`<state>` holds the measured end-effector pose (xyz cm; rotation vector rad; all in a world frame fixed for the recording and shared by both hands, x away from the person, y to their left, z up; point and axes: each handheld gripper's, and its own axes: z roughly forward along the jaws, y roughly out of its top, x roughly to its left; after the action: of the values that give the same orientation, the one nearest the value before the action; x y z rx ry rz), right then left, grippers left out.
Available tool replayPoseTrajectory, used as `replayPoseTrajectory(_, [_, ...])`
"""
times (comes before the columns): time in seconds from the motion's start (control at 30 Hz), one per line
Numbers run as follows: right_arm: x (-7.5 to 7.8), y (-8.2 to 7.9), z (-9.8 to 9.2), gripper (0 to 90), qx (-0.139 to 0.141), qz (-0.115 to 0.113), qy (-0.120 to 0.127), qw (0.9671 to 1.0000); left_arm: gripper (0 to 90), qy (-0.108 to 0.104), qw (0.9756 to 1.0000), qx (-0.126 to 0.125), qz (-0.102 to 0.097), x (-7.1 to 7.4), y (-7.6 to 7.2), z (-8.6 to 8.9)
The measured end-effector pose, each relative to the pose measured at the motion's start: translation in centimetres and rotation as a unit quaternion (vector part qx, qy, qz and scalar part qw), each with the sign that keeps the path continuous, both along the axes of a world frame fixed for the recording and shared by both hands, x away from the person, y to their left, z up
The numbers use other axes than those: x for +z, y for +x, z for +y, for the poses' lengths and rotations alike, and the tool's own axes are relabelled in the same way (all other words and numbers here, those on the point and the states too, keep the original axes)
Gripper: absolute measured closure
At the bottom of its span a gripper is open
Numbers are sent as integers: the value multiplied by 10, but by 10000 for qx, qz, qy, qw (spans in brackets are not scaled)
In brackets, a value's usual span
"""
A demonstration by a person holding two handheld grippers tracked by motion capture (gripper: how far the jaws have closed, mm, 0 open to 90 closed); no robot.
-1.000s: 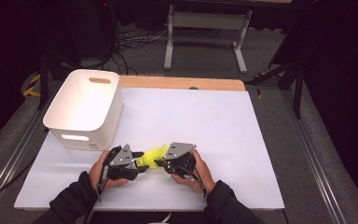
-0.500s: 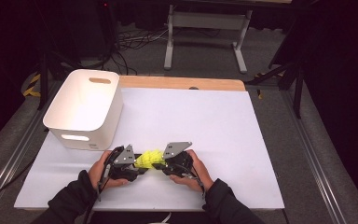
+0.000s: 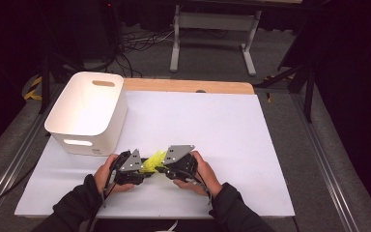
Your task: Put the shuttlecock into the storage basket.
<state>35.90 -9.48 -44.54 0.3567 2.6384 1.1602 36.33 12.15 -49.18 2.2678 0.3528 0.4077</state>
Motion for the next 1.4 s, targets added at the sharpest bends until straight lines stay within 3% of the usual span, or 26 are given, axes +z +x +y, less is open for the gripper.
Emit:
replayPoseTrajectory(0.17, [11,1,-6,826,-62,-18,213,9998,554,-536,9982,29,-258,7,-4,7])
replayPoseTrajectory(0.3, [21,1,-6,756,-25,-35,179,9998,556,-890,9952,57,-398,11,-7,10])
replayPoseTrajectory(0.37, [23,1,-4,698,-27,-56,186,9998,557,-894,9948,128,-478,13,-9,10])
replayPoseTrajectory(0.47, [24,0,-1,683,-43,-128,117,9998,555,-851,9948,203,-524,13,-9,10])
replayPoseTrajectory(0.57, [24,-1,2,634,-71,-47,165,9998,550,-688,9951,321,-636,12,-9,8])
replayPoseTrajectory(0.67, [22,-3,6,601,-176,-94,97,9998,549,-606,9951,409,-670,12,-10,7])
replayPoseTrajectory(0.73, [18,-3,11,597,-358,-205,-76,9991,548,-524,9946,518,-735,11,-11,5])
replayPoseTrajectory(0.93, [14,2,13,561,-537,-111,-11,9985,544,-296,9933,688,-882,10,-15,-2])
replayPoseTrajectory(1.0, [14,2,14,566,-568,-108,-25,9983,543,-252,9929,721,-908,10,-16,-3])
replayPoseTrajectory(1.07, [13,0,19,603,-729,-270,-83,9969,534,-87,9911,811,-1056,10,-18,-7])
replayPoseTrajectory(1.17, [12,-4,22,756,-695,-454,-151,9964,515,-162,9915,811,-1000,10,-16,-5])
replayPoseTrajectory(1.4, [12,-8,23,797,-570,-517,-187,9969,497,-233,9930,690,-929,10,-16,-4])
